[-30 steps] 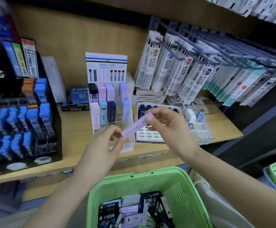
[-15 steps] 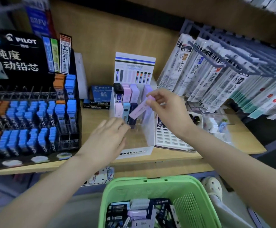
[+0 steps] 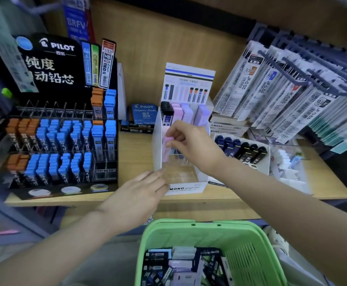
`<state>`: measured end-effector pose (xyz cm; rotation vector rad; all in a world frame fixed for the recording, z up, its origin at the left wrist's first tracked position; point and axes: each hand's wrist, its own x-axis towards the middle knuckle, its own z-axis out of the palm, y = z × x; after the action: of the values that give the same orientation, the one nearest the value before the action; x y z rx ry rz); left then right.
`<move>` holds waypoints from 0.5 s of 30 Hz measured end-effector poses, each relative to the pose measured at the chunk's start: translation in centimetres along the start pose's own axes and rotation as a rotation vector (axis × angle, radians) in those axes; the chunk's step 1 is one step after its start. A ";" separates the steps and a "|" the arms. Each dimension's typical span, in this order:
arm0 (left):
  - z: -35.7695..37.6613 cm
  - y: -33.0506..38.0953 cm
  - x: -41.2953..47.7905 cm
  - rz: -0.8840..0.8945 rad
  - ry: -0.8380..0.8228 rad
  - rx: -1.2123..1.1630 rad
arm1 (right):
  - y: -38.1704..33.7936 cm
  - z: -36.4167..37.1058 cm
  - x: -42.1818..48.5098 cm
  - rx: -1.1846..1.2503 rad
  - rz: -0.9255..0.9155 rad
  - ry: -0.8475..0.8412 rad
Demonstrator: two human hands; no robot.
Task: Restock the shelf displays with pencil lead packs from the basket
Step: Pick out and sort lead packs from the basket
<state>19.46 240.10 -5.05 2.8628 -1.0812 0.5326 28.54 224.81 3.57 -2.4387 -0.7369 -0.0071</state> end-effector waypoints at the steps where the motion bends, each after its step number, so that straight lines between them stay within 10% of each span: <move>1: 0.0 0.1 -0.1 -0.006 -0.004 -0.012 | 0.0 0.1 0.0 -0.028 -0.010 0.009; 15: -1.1 0.7 -0.1 -0.038 -0.101 -0.108 | 0.0 0.9 -2.0 -0.392 -0.095 0.126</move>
<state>18.57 239.78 -4.07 2.8362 -1.0330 0.3200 26.72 224.30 2.46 -2.7347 -0.8590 -0.3705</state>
